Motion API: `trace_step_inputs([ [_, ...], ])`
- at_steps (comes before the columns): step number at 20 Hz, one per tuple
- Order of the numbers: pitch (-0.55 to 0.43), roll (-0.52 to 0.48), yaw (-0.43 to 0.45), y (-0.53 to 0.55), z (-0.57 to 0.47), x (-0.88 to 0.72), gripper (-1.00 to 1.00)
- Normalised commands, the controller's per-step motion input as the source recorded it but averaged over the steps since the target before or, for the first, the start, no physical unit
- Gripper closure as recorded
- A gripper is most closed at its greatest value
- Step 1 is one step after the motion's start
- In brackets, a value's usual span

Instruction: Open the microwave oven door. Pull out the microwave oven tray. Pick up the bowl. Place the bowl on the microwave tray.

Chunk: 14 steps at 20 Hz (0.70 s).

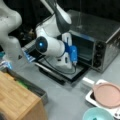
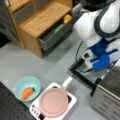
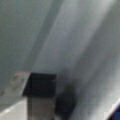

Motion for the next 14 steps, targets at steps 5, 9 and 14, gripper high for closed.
trace_step_inputs([
  [5,0.0,-0.41,-0.084,-0.13,0.0,0.32,1.0],
  [9,-0.022,-0.367,-0.042,-0.09,0.02,0.29,1.0],
  [14,-0.045,-0.388,-0.038,-0.09,0.04,0.3,1.0],
])
